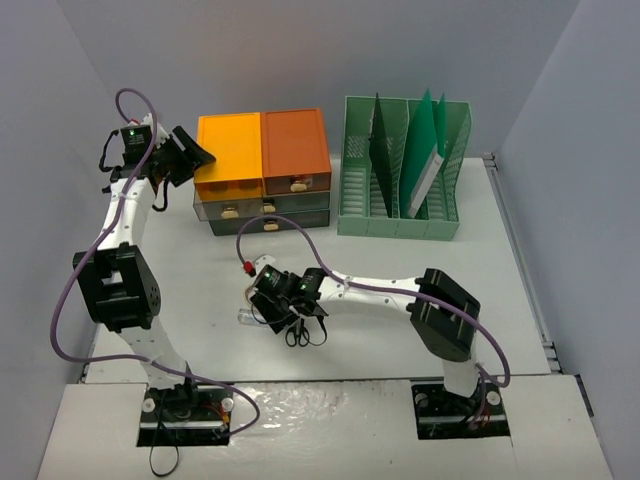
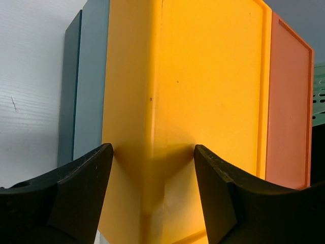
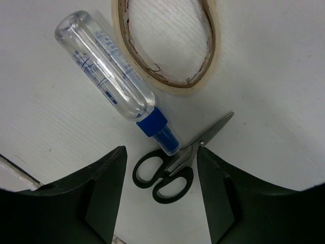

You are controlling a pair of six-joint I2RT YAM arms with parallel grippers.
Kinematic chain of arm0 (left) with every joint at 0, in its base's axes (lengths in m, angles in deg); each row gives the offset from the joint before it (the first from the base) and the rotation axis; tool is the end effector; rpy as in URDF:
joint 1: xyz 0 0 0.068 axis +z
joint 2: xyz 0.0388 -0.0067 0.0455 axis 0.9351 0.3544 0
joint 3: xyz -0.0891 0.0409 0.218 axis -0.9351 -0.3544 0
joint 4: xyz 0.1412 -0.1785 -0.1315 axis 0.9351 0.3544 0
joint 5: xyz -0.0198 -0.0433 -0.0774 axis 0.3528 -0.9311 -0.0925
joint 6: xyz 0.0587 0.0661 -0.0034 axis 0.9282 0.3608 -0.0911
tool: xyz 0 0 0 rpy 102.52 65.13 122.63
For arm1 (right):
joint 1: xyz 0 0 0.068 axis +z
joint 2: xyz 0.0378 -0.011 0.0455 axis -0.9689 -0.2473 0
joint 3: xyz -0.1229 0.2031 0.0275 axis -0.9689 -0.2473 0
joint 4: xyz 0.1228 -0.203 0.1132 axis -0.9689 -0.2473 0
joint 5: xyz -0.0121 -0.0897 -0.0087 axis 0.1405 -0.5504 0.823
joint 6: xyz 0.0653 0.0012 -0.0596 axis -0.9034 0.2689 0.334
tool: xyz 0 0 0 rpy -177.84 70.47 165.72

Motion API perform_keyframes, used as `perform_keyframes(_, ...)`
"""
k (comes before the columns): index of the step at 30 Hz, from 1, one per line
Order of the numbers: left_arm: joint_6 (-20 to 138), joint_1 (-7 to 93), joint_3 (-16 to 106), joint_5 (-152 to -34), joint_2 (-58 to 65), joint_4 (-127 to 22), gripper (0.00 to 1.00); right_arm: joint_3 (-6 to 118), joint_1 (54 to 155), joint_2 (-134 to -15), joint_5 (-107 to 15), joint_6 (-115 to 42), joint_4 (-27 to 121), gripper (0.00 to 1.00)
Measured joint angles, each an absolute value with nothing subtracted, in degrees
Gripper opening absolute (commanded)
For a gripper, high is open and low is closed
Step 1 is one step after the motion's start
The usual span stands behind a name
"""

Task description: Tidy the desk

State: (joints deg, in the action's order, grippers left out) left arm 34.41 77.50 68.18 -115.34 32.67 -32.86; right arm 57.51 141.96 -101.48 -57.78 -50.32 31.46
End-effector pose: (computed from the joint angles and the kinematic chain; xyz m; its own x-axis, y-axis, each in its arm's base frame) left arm 0.4592 0.0262 0.2895 -0.5540 -0.5986 -0.5786 -0.0058 0.6978 -0.7163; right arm 0.1810 0.3988 0.1428 -0.5882 -0.4748 -0.6547 -0.7367 0.6485 0.1915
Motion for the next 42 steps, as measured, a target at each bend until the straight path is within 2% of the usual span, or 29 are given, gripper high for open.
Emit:
perform_keyframes(10, 34.6, 77.5, 68.4, -115.3, 32.8, -32.6, 0.60, 59.1, 142.1, -106.8, -52.1, -46.4, 35.2, 0.54)
perform_keyframes(31, 34.7, 77.5, 69.1, -115.5, 33.1, -31.9, 0.60, 67.5, 142.4, -114.8, -49.0, -43.7, 37.1, 0.51)
perform_keyframes(33, 34.8, 77.5, 69.2, -115.5, 33.2, -31.8, 0.60, 67.9, 142.6, -115.1, -48.9, -43.7, 37.2, 0.46)
perform_keyframes(34, 34.8, 77.5, 69.2, -115.5, 33.2, -31.8, 0.60, 68.1, 142.7, -115.2, -48.8, -43.7, 37.2, 0.40)
perform_keyframes(39, 34.8, 77.6, 69.3, -115.7, 33.3, -31.6, 0.60, 68.5, 143.2, -115.7, -48.5, -44.0, 37.5, 0.01)
perform_keyframes(42, 34.8, 77.6, 69.4, -115.8, 33.3, -31.6, 0.60, 68.5, 143.3, -115.7, -48.8, -44.1, 37.5, 0.00)
